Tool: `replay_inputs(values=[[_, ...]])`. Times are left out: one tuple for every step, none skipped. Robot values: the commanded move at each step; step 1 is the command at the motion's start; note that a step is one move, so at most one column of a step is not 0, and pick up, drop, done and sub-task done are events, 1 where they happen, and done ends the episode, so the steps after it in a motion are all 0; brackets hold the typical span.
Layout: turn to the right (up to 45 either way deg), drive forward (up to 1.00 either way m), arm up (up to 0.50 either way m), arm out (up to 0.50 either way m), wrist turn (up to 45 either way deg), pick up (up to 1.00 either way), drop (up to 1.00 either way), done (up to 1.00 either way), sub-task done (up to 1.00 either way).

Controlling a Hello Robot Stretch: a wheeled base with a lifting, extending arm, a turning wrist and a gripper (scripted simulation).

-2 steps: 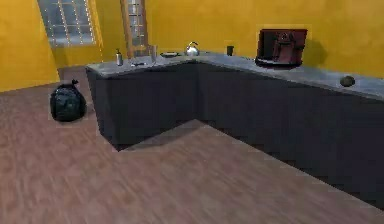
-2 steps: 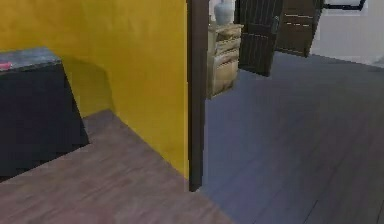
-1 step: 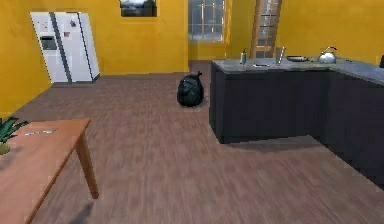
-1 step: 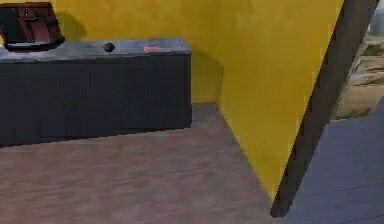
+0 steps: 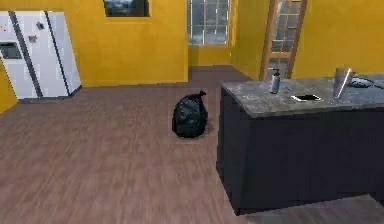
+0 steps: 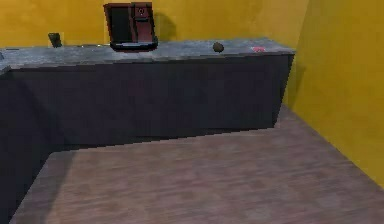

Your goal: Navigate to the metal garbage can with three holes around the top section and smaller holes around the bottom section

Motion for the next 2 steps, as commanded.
replay_inputs(values=[[-3.0,0.00,0.00,0.00,0.0,0.00,0.00,0.00,0.00],[0.0,0.95,0.00,0.00,0.0,0.00,0.00,0.00,0.00]])
